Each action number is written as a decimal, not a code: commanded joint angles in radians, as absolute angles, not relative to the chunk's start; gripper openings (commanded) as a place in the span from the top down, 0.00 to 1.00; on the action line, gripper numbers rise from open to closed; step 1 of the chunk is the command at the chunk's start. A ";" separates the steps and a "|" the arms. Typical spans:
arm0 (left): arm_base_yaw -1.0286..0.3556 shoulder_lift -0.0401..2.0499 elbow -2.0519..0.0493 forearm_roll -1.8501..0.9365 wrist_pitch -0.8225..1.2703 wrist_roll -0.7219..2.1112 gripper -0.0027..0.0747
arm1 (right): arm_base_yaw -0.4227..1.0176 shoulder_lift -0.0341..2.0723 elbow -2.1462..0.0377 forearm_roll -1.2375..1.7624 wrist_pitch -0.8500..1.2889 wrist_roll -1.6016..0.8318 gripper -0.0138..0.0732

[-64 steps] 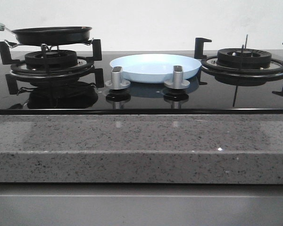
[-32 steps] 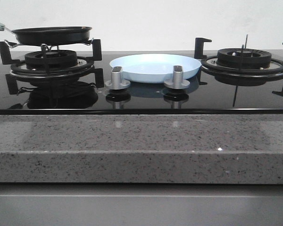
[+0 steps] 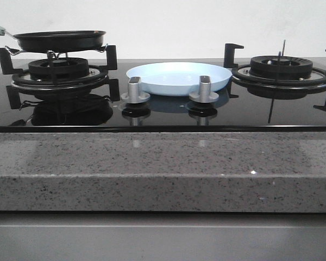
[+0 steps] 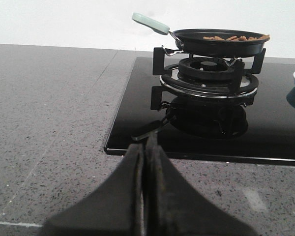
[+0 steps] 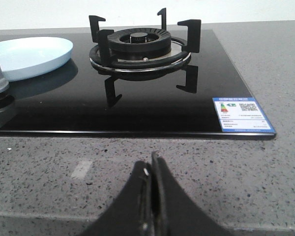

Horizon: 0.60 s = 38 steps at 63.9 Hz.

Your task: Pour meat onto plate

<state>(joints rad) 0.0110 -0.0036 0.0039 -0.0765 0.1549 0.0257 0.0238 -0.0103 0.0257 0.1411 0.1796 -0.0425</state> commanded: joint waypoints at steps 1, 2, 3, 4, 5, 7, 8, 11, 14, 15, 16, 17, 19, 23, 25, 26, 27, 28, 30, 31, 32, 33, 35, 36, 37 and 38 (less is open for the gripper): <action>0.010 -0.019 0.008 -0.085 0.069 0.019 0.99 | 0.019 -0.027 0.021 0.130 0.090 -0.046 0.91; 0.010 -0.019 0.008 -0.087 0.067 0.019 0.99 | 0.019 -0.027 0.021 0.130 0.085 -0.046 0.91; 0.010 -0.019 0.008 -0.089 0.063 0.019 0.99 | 0.019 -0.027 0.021 0.130 0.080 -0.046 0.91; 0.010 -0.019 0.008 -0.091 0.055 0.019 0.99 | 0.019 -0.027 0.020 0.131 0.074 -0.046 0.91; 0.010 -0.019 0.008 -0.093 0.050 0.019 0.99 | 0.019 -0.027 0.020 0.131 0.067 -0.046 0.91; 0.010 -0.019 0.003 -0.104 0.041 0.019 0.99 | 0.019 -0.027 0.014 0.131 0.057 -0.046 0.91; 0.010 -0.019 -0.002 -0.112 0.037 0.019 0.99 | 0.019 -0.027 0.010 0.131 0.055 -0.046 0.91; 0.010 -0.019 -0.022 -0.125 0.024 0.019 0.99 | 0.019 -0.027 -0.014 0.131 0.060 -0.046 0.91; 0.010 -0.019 -0.052 -0.133 0.022 0.019 0.99 | 0.019 -0.027 -0.043 0.131 0.074 -0.046 0.91; 0.010 -0.019 -0.071 -0.135 0.024 0.019 0.99 | 0.019 -0.027 -0.060 0.131 0.080 -0.046 0.91; 0.010 -0.017 -0.084 -0.138 0.026 0.019 0.99 | 0.019 -0.027 -0.072 0.131 0.085 -0.046 0.91; 0.010 -0.015 -0.097 -0.142 0.026 0.019 0.99 | 0.019 -0.027 -0.085 0.131 0.094 -0.046 0.91; 0.010 -0.008 -0.125 -0.142 0.030 0.019 0.99 | 0.019 -0.027 -0.112 0.131 0.108 -0.046 0.91; 0.010 0.023 -0.199 -0.144 0.080 0.019 0.99 | 0.019 -0.017 -0.179 0.131 0.136 -0.046 0.91; 0.010 0.048 -0.243 -0.144 0.113 0.019 0.99 | 0.019 -0.008 -0.219 0.130 0.148 -0.046 0.91; 0.010 0.054 -0.252 -0.144 0.121 0.019 0.99 | 0.019 -0.003 -0.236 0.130 0.155 -0.046 0.91; 0.010 0.075 -0.278 -0.144 0.145 0.019 0.99 | 0.019 0.004 -0.253 0.130 0.161 -0.046 0.91; 0.010 0.090 -0.294 -0.144 0.159 0.019 0.99 | 0.019 0.012 -0.269 0.130 0.166 -0.046 0.91; 0.010 0.130 -0.335 -0.144 0.187 0.019 0.99 | 0.019 0.036 -0.311 0.130 0.181 -0.046 0.91; 0.010 0.147 -0.350 -0.144 0.200 0.019 0.99 | 0.019 0.053 -0.336 0.130 0.188 -0.046 0.91; 0.010 0.165 -0.364 -0.144 0.208 0.019 0.99 | 0.019 0.065 -0.345 0.130 0.190 -0.046 0.91; 0.010 0.183 -0.385 -0.144 0.213 0.019 0.99 | 0.019 0.078 -0.369 0.130 0.199 -0.046 0.91; 0.010 0.228 -0.415 -0.144 0.215 0.019 0.99 | 0.019 0.114 -0.408 0.130 0.212 -0.046 0.91; 0.010 0.247 -0.426 -0.144 0.215 0.019 0.99 | 0.019 0.129 -0.423 0.130 0.219 -0.046 0.91; 0.010 0.274 -0.437 -0.144 0.215 0.019 0.99 | 0.019 0.144 -0.440 0.130 0.228 -0.046 0.91; 0.010 0.292 -0.446 -0.144 0.215 0.019 0.99 | 0.019 0.160 -0.455 0.130 0.242 -0.046 0.91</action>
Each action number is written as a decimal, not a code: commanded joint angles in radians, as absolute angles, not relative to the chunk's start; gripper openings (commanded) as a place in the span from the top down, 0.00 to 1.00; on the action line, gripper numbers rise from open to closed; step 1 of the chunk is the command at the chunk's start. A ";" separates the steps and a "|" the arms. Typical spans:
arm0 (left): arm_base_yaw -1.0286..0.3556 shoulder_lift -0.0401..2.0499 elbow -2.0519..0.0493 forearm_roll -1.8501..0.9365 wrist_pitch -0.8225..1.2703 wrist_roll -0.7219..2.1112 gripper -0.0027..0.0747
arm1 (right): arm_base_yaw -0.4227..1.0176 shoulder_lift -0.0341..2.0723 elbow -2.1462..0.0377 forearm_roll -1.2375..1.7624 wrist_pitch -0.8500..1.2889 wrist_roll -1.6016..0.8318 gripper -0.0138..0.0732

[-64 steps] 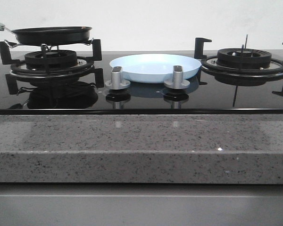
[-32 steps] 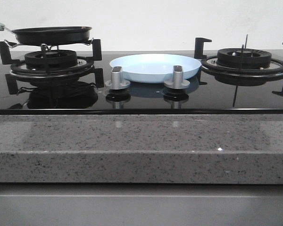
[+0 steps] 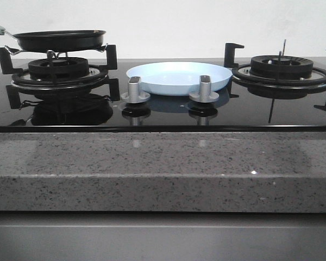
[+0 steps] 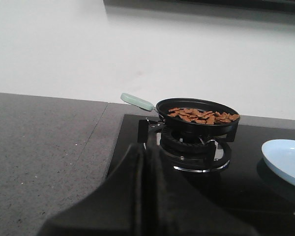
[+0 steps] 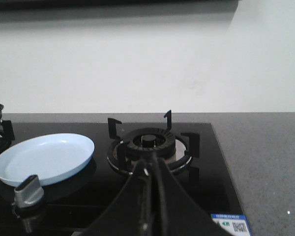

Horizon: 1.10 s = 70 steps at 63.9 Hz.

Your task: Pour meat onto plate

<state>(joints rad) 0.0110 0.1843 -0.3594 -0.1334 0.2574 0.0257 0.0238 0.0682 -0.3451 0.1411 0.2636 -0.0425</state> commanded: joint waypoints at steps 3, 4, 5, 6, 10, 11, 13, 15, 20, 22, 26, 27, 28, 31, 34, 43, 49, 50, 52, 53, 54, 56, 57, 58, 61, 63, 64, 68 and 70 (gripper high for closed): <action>0.010 0.351 -0.477 -0.144 0.208 0.019 0.99 | 0.019 0.216 -0.504 0.130 0.271 -0.046 0.91; 0.010 0.366 -0.485 -0.144 0.205 0.019 0.99 | 0.019 0.233 -0.518 0.130 0.278 -0.046 0.91; 0.010 0.381 -0.494 -0.144 0.203 0.019 0.99 | 0.019 0.257 -0.530 0.130 0.287 -0.046 0.91; 0.010 0.395 -0.505 -0.144 0.203 0.019 0.99 | 0.019 0.273 -0.549 0.130 0.296 -0.046 0.91; 0.010 0.449 -0.530 -0.144 0.205 0.019 0.99 | 0.019 0.332 -0.595 0.130 0.340 -0.046 0.91; 0.010 0.458 -0.535 -0.144 0.205 0.019 0.99 | 0.019 0.345 -0.605 0.130 0.348 -0.046 0.91; 0.010 0.474 -0.544 -0.144 0.205 0.019 0.99 | 0.019 0.376 -0.627 0.130 0.360 -0.046 0.91; 0.010 0.488 -0.546 -0.144 0.200 0.019 0.99 | 0.019 0.397 -0.640 0.130 0.364 -0.046 0.91; 0.010 0.501 -0.548 -0.144 0.194 0.019 0.99 | 0.019 0.437 -0.657 0.130 0.352 -0.046 0.91; 0.010 0.501 -0.548 -0.144 0.192 0.019 0.99 | 0.019 0.446 -0.657 0.130 0.342 -0.046 0.90; 0.010 0.501 -0.548 -0.144 0.188 0.019 0.99 | 0.019 0.452 -0.657 0.130 0.339 -0.046 0.87; 0.010 0.501 -0.548 -0.144 0.185 0.019 0.98 | 0.019 0.453 -0.657 0.130 0.339 -0.046 0.85; 0.010 0.501 -0.548 -0.144 0.185 0.019 0.97 | 0.019 0.453 -0.657 0.130 0.339 -0.046 0.84; 0.010 0.501 -0.548 -0.144 0.182 0.019 0.93 | 0.019 0.452 -0.657 0.130 0.339 -0.046 0.78; 0.010 0.501 -0.548 -0.144 0.182 0.019 0.86 | 0.019 0.452 -0.657 0.130 0.339 -0.046 0.70; 0.010 0.501 -0.548 -0.142 0.180 0.019 0.45 | 0.019 0.452 -0.657 0.130 0.340 -0.046 0.37; 0.010 0.501 -0.548 -0.141 0.174 0.019 0.20 | 0.019 0.452 -0.657 0.130 0.339 -0.046 0.22; 0.010 0.501 -0.548 -0.141 0.171 0.019 0.16 | 0.019 0.452 -0.657 0.130 0.339 -0.046 0.20; 0.010 0.501 -0.548 -0.141 0.169 0.019 0.12 | 0.019 0.452 -0.657 0.130 0.339 -0.046 0.17; 0.010 0.501 -0.548 -0.141 0.169 0.019 0.10 | 0.019 0.452 -0.657 0.130 0.339 -0.046 0.16; 0.010 0.501 -0.548 -0.141 0.169 0.019 0.09 | 0.019 0.452 -0.657 0.130 0.340 -0.046 0.15; 0.010 0.501 -0.548 -0.141 0.169 0.019 0.08 | 0.019 0.452 -0.657 0.130 0.342 -0.046 0.14; 0.010 0.501 -0.548 -0.141 0.167 0.019 0.08 | 0.019 0.452 -0.657 0.130 0.344 -0.046 0.13; 0.010 0.501 -0.548 -0.141 0.168 0.019 0.08 | 0.019 0.452 -0.657 0.130 0.345 -0.046 0.13; 0.010 0.501 -0.548 -0.141 0.165 0.019 0.09 | 0.019 0.452 -0.657 0.130 0.350 -0.046 0.14; 0.010 0.501 -0.548 -0.141 0.164 0.019 0.10 | 0.019 0.452 -0.657 0.130 0.355 -0.046 0.14; 0.010 0.501 -0.548 -0.141 0.162 0.019 0.10 | 0.019 0.452 -0.657 0.130 0.355 -0.046 0.14; 0.010 0.501 -0.548 -0.141 0.162 0.019 0.10 | 0.019 0.452 -0.657 0.130 0.355 -0.046 0.14; 0.010 0.501 -0.548 -0.141 0.162 0.019 0.10 | 0.019 0.452 -0.657 0.130 0.355 -0.046 0.14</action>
